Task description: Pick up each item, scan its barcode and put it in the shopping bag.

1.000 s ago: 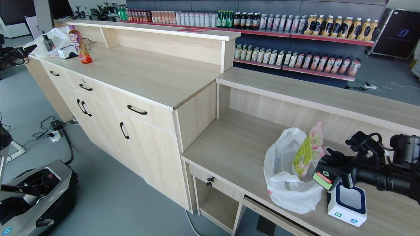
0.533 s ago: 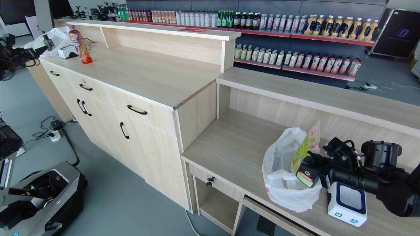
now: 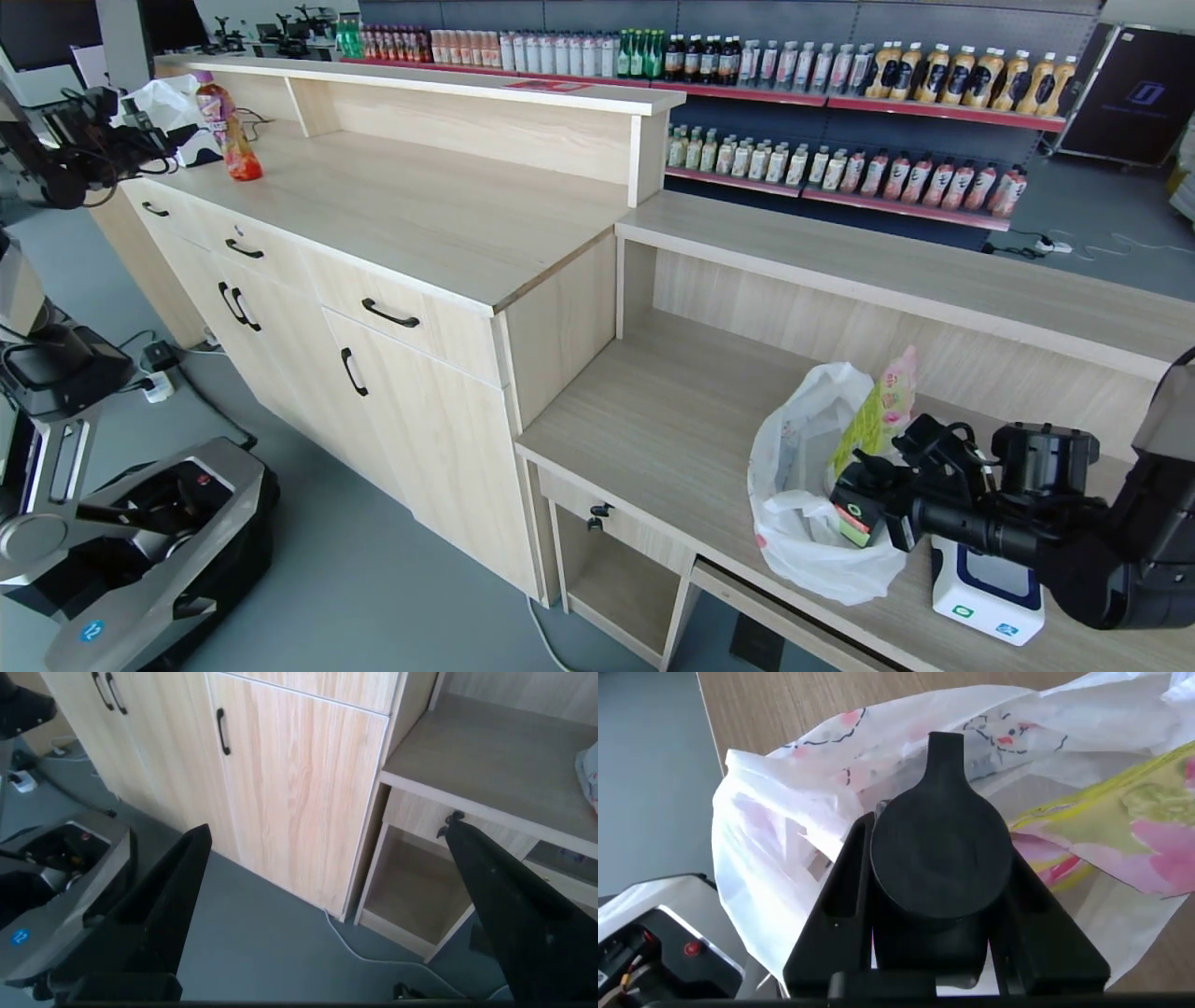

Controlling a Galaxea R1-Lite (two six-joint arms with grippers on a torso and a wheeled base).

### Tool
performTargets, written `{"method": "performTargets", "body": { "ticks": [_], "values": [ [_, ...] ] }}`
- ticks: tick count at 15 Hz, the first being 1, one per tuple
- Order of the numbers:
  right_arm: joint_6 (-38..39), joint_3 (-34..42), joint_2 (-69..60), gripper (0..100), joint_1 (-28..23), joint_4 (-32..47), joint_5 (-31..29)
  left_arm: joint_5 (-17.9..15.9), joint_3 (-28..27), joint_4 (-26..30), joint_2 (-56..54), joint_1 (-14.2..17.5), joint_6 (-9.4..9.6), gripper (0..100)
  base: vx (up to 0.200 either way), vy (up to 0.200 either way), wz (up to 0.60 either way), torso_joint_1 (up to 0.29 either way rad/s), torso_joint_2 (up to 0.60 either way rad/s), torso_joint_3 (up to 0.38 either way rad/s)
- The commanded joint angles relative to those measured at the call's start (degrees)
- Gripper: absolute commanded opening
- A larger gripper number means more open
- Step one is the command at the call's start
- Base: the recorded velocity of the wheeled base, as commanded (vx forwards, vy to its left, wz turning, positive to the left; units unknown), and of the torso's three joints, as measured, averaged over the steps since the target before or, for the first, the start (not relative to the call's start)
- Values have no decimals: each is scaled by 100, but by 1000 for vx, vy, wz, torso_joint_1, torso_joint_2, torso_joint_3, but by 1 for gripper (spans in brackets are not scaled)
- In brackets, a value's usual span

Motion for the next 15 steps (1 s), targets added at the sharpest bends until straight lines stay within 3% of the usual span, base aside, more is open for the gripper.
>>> {"method": "performTargets", "body": {
  "ticks": [1, 10, 11, 15],
  "values": [
    [0, -1, 199, 0, 1, -68, 3, 1, 1, -1, 0, 0, 7, 100, 0, 0, 0, 0, 0, 0],
    [0, -1, 445, 0, -43, -164, -6, 1, 1, -1, 0, 0, -1, 100, 0, 0, 0, 0, 0, 0],
    [0, -1, 437, 100, -61, -164, -6, 1, 1, -1, 0, 0, -1, 100, 0, 0, 0, 0, 0, 0],
    [44, -80, 331, 100, -122, -164, 3, 1, 1, -1, 0, 0, -1, 100, 0, 0, 0, 0, 0, 0]
  ]
}}
